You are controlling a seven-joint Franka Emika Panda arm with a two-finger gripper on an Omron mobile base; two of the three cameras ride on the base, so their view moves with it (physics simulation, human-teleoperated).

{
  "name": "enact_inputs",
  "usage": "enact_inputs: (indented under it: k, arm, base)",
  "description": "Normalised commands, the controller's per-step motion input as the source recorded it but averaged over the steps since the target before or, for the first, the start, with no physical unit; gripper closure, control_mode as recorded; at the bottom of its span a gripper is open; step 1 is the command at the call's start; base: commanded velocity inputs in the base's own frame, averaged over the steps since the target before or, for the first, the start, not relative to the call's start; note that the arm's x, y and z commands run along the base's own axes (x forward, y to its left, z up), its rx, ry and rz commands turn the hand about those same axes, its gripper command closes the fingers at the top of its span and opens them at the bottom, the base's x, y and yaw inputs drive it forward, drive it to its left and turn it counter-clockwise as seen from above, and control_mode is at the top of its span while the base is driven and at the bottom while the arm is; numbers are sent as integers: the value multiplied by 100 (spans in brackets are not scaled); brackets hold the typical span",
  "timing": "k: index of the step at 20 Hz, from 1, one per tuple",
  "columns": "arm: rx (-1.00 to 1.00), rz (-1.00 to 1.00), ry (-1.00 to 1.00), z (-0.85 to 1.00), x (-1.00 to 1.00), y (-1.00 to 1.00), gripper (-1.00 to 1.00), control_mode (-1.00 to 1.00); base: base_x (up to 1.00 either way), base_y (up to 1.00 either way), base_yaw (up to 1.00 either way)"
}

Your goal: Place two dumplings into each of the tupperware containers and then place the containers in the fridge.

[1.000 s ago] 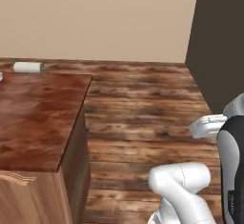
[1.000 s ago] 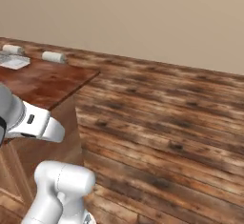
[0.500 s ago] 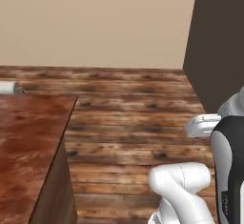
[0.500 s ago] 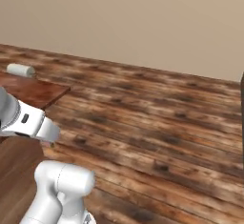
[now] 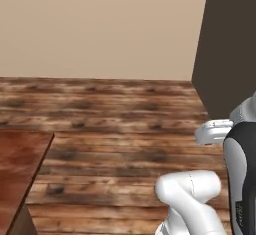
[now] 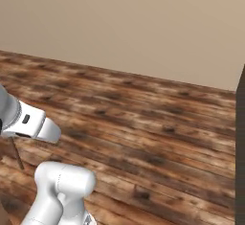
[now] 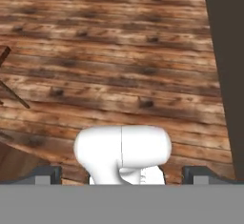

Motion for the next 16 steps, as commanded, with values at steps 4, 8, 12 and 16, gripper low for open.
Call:
enact_inputs:
  k: [4,8,12,16]
  arm:
    - [0,0,0,0,0,0,-100,100]
    - [0,0,0,0,0,0,-100,100]
    - [0,0,0,0,0,0,-100,100]
    - [0,0,0,0,0,0,-100,100]
  base:
    - [100,-53,1]
    - [100,-46,5]
    - [100,-25,16]
    - [100,-14,35]
